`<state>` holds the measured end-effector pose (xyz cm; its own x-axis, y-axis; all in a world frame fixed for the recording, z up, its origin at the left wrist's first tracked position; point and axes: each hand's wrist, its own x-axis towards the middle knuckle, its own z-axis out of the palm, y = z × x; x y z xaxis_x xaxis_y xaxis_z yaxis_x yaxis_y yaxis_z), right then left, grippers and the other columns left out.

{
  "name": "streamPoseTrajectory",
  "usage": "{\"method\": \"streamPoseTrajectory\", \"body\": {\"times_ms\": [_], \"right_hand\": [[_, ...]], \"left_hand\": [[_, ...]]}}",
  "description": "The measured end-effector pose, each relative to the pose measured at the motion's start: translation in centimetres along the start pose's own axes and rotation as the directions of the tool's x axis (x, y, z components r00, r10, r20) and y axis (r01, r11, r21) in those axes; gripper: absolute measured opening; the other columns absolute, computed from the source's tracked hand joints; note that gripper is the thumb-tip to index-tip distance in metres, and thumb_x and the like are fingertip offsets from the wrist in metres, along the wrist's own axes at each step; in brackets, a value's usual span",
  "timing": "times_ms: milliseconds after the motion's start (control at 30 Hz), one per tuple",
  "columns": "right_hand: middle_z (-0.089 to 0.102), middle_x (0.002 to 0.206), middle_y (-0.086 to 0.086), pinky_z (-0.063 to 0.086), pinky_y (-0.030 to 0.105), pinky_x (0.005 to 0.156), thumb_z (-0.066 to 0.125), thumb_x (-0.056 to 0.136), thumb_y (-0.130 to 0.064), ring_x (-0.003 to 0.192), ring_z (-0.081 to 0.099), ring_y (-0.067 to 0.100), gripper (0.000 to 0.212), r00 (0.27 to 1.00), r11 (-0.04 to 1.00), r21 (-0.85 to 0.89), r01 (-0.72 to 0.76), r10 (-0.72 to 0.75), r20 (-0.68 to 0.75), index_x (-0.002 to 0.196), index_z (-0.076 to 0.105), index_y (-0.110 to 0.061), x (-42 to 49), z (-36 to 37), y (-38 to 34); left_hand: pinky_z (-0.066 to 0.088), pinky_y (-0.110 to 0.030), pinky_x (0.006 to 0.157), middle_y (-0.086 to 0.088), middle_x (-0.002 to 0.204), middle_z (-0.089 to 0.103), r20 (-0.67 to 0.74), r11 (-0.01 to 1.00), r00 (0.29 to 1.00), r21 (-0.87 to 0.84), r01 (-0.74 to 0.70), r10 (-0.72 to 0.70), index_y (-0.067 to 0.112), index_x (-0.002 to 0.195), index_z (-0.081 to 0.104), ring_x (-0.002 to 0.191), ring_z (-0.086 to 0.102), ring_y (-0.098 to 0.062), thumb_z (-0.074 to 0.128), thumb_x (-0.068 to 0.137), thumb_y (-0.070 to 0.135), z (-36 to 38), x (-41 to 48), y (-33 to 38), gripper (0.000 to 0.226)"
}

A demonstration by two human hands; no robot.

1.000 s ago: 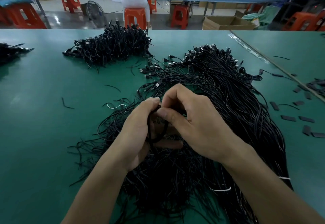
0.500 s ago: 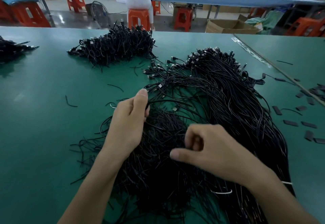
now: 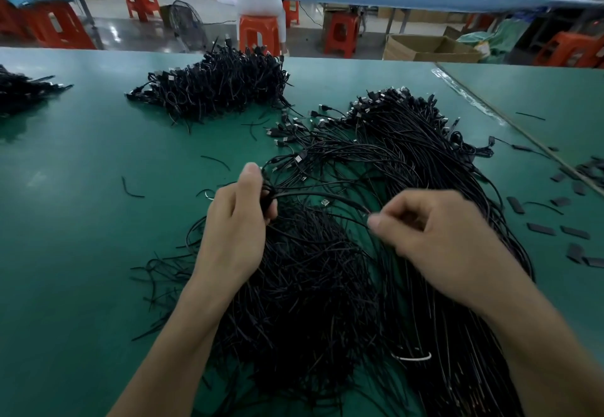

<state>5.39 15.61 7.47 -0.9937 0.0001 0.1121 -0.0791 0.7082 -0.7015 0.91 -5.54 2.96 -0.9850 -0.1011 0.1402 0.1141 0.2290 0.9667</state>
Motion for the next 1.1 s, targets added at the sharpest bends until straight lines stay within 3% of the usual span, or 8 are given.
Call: {"method": "streamPoseTrajectory", "body": {"times_ms": [133,267,467,600,733,900,1033,1100], "right_hand": [[0.071,0.07,-0.011,0.052,0.015,0.054,0.065,0.094,-0.025,0.054,0.068,0.005,0.013,0.996,0.984,0.17,0.051,-0.037,-0.082,0.082,0.066,-0.023,2.0,1.6,-0.1],[0.068,0.069,-0.016,0.051,0.016,0.06,0.069,0.092,-0.018,0.061,0.065,0.002,0.01,0.988,0.96,0.239,0.149,-0.134,-0.079,0.084,0.073,-0.024,2.8,3.9,-1.1],[0.072,0.078,-0.009,0.055,0.027,0.067,0.07,0.09,-0.015,0.073,0.068,0.009,0.007,0.973,0.894,0.384,0.23,-0.219,-0.073,0.091,0.075,-0.02,2.0,5.0,-1.3],[0.073,0.087,-0.009,0.058,0.041,0.078,0.068,0.089,-0.017,0.083,0.07,0.013,0.01,0.975,0.877,0.431,0.215,-0.221,-0.036,0.088,0.075,-0.024,1.4,5.5,-1.7],[0.075,0.085,-0.011,0.059,0.038,0.076,0.073,0.086,-0.015,0.078,0.071,0.011,0.011,0.984,0.883,0.434,0.176,-0.158,-0.079,0.085,0.075,-0.026,1.4,5.7,-1.7],[0.063,0.086,-0.015,0.048,0.012,0.072,0.072,0.09,-0.016,0.081,0.06,0.002,0.009,0.952,0.942,0.16,0.295,-0.276,-0.129,0.089,0.07,-0.025,0.6,6.0,-2.0],[0.055,0.092,-0.009,0.054,0.029,0.068,0.062,0.096,-0.019,0.079,0.054,0.007,0.003,0.876,0.873,-0.158,0.462,-0.477,-0.077,0.095,0.065,-0.018,0.1,6.0,-2.2],[0.055,0.09,-0.005,0.054,0.034,0.061,0.062,0.097,-0.016,0.079,0.052,0.011,0.005,0.824,0.798,-0.281,0.532,-0.564,-0.043,0.094,0.064,-0.014,0.2,5.6,-2.3]], "left_hand": [[0.03,-0.012,0.04,0.01,0.048,0.042,0.204,0.997,0.978,-0.071,-0.026,0.04,0.021,0.059,0.063,0.039,0.032,-0.004,0.037,0.099,0.055,0.4,-0.6,0.5,0.058],[0.036,-0.015,0.051,0.004,0.064,0.041,0.354,0.979,0.931,-0.204,-0.01,0.084,0.013,0.091,0.058,0.054,0.038,-0.011,0.051,0.092,0.046,1.3,-1.3,1.0,0.033],[0.033,-0.006,0.042,0.016,0.05,0.05,0.26,0.946,0.959,-0.324,-0.027,0.116,0.012,0.113,0.061,0.041,0.045,0.005,0.034,0.106,0.026,1.5,-1.5,1.5,0.031],[0.03,-0.006,0.04,0.015,0.044,0.053,0.176,0.939,0.977,-0.339,-0.054,0.12,0.011,0.104,0.07,0.035,0.043,0.003,0.026,0.109,0.028,1.7,-1.5,1.8,0.048],[0.026,-0.016,0.038,0.006,0.04,0.041,0.118,0.945,0.987,-0.319,-0.068,0.111,0.02,0.093,0.078,0.034,0.03,-0.004,0.028,0.107,0.039,1.7,-1.1,1.2,0.055],[0.03,-0.012,0.038,0.01,0.045,0.052,0.074,0.954,0.993,-0.293,-0.064,0.089,0.022,0.084,0.077,0.036,0.04,-0.001,0.03,0.109,0.04,1.8,-1.2,0.9,0.057],[0.022,-0.018,0.037,0.008,0.041,0.033,0.111,0.968,0.994,-0.251,0.014,0.014,0.017,0.048,0.05,0.033,0.024,-0.007,0.035,0.107,0.042,1.8,-1.0,0.8,0.065],[0.019,-0.02,0.039,0.004,0.043,0.026,0.13,0.976,0.992,-0.217,0.033,-0.005,0.017,0.048,0.037,0.036,0.019,-0.01,0.037,0.106,0.043,1.7,-0.9,0.7,0.063]]}}
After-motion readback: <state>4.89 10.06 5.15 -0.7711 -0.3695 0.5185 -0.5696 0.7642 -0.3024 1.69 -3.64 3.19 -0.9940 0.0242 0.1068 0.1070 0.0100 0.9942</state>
